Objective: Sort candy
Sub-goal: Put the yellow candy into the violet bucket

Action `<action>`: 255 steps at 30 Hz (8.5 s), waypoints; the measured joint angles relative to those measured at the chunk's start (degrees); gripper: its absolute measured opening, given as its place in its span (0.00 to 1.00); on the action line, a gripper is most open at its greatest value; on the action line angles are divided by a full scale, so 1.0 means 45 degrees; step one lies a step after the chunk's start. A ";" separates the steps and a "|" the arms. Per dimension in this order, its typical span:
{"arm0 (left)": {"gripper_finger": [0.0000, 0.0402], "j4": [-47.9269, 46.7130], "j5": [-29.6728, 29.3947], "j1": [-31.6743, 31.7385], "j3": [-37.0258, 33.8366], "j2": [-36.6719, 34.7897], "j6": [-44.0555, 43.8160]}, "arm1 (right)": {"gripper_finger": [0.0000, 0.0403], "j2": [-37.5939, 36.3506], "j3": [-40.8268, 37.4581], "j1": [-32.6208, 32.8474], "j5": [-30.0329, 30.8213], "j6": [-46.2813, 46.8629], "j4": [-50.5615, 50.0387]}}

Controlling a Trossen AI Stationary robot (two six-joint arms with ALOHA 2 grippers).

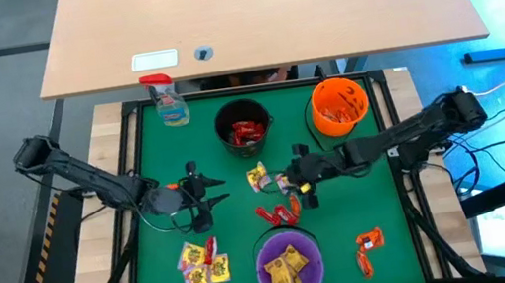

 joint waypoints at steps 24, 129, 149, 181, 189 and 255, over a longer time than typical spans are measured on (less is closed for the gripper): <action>0.39 0.3221 0.0079 0.2612 -0.2618 0.0833 0.0792 | 0.35 0.1584 -0.1591 -0.0375 -0.0513 -0.0383 0.0019; 0.39 0.7145 0.0771 0.1242 -0.2307 0.0823 0.0987 | 0.30 0.0602 0.2980 0.3309 0.0264 -0.1151 -0.0752; 0.39 0.7140 0.0762 0.1242 -0.2307 0.0823 0.1797 | 0.30 0.0602 0.2980 0.1326 -0.1648 -0.2048 -0.0814; 0.39 0.5898 0.0396 0.1427 -0.2307 0.0823 0.1016 | 0.35 0.2016 0.0480 -0.1674 -0.2335 -0.3796 0.1078; 0.39 0.5820 0.0411 0.1446 -0.2307 0.0823 0.0735 | 0.54 0.3573 0.1144 -0.1854 -0.1847 -0.4429 0.1767; 0.39 0.5626 0.0696 0.1160 -0.2307 0.0823 -0.0405 | 0.01 0.0355 0.1484 0.4047 -0.2986 -0.0308 0.2972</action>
